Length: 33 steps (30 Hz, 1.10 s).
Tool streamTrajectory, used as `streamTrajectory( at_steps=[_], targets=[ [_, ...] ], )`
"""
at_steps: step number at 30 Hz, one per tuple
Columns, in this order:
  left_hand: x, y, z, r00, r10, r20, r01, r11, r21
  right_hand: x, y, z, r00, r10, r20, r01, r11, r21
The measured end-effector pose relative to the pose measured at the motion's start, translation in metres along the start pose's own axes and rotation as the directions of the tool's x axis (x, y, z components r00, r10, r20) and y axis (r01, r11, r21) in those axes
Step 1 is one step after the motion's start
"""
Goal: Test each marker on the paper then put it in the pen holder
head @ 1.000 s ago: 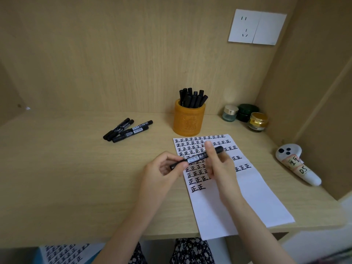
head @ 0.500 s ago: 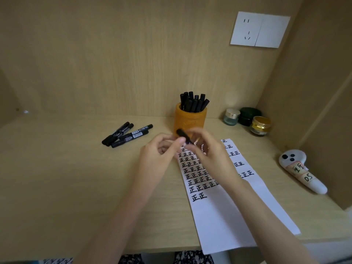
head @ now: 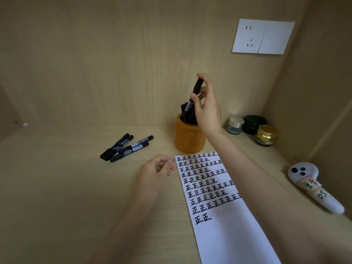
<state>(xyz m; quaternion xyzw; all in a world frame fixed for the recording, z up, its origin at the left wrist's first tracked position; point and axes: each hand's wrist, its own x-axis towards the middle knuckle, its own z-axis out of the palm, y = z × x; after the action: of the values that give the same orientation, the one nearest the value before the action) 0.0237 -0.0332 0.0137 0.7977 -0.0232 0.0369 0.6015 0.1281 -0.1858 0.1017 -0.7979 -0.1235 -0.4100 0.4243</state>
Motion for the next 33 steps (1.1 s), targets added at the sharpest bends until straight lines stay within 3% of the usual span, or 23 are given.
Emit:
streamTrajectory(
  at_steps=[8,13,18,25,29,33],
  targets=[
    [0.009,-0.01,-0.001,1.0,-0.006,-0.016,0.006,0.999,0.034,-0.006,0.022,0.012,0.987,0.065,0.149,-0.047,0.991,-0.123],
    [0.01,-0.014,-0.003,0.999,-0.014,-0.034,0.014,1.0,0.019,-0.003,0.03,0.012,0.995,0.037,0.094,-0.016,0.976,-0.216],
    [0.013,-0.016,-0.005,0.999,-0.011,-0.048,0.013,0.999,0.03,-0.009,0.034,0.013,0.968,0.044,0.245,0.031,0.954,-0.297],
    [0.019,-0.022,-0.013,0.994,0.003,-0.111,0.003,0.999,0.053,-0.025,0.034,0.009,0.971,0.079,0.226,0.006,0.936,-0.352],
    [0.032,-0.031,-0.028,0.975,0.1,-0.198,-0.057,0.976,0.211,-0.04,0.023,0.003,0.985,0.026,0.17,0.022,0.962,-0.274],
    [0.051,-0.044,-0.053,0.934,0.257,-0.248,-0.074,0.819,0.57,-0.072,0.014,-0.003,0.985,-0.019,0.169,0.049,0.983,-0.176]
  ],
)
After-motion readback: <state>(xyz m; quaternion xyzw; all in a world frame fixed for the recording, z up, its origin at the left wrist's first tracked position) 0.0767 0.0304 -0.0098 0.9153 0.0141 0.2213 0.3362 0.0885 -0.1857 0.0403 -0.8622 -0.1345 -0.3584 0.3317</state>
